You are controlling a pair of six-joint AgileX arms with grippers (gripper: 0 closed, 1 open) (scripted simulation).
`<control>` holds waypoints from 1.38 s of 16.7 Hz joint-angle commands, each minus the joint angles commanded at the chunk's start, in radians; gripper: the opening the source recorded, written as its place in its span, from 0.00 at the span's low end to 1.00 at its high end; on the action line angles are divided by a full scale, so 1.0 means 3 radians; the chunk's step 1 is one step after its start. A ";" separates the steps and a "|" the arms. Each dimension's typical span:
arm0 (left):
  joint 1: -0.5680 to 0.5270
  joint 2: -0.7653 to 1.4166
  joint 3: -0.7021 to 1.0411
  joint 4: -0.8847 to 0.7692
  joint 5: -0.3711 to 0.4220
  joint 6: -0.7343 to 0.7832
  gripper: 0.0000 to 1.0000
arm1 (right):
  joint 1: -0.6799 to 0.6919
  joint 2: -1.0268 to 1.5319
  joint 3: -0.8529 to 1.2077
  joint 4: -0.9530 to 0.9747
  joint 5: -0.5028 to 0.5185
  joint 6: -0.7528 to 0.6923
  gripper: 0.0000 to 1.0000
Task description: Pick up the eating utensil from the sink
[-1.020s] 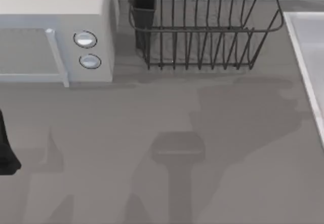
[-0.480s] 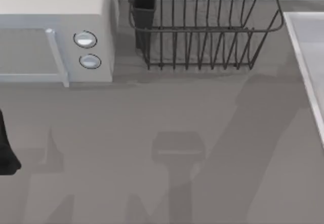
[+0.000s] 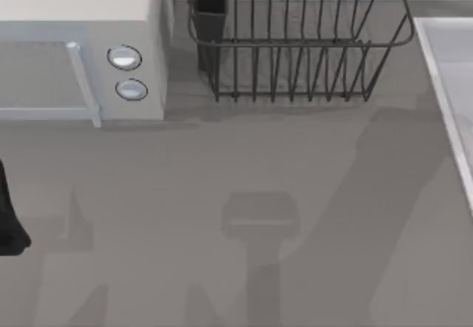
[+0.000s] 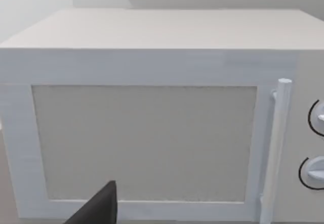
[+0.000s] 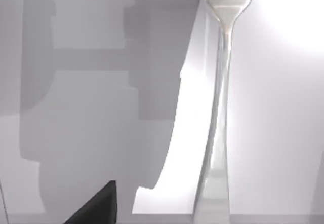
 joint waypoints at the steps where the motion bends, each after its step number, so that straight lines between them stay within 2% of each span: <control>1: 0.0000 0.0000 0.0000 0.0000 0.0000 0.0000 1.00 | -0.0001 0.0055 -0.0061 0.0111 0.0001 0.0001 1.00; 7: 0.0000 0.0000 0.0000 0.0000 0.0000 0.0000 1.00 | -0.0011 0.0508 -0.0529 0.1123 0.0006 0.0006 1.00; 13: 0.0000 0.0000 0.0000 0.0000 0.0000 0.0000 1.00 | -0.0013 0.0630 -0.0652 0.1316 0.0007 0.0007 1.00; 23: 0.0000 0.0000 0.0000 0.0000 0.0000 0.0000 1.00 | -0.0013 0.0630 -0.0652 0.1316 0.0007 0.0007 0.25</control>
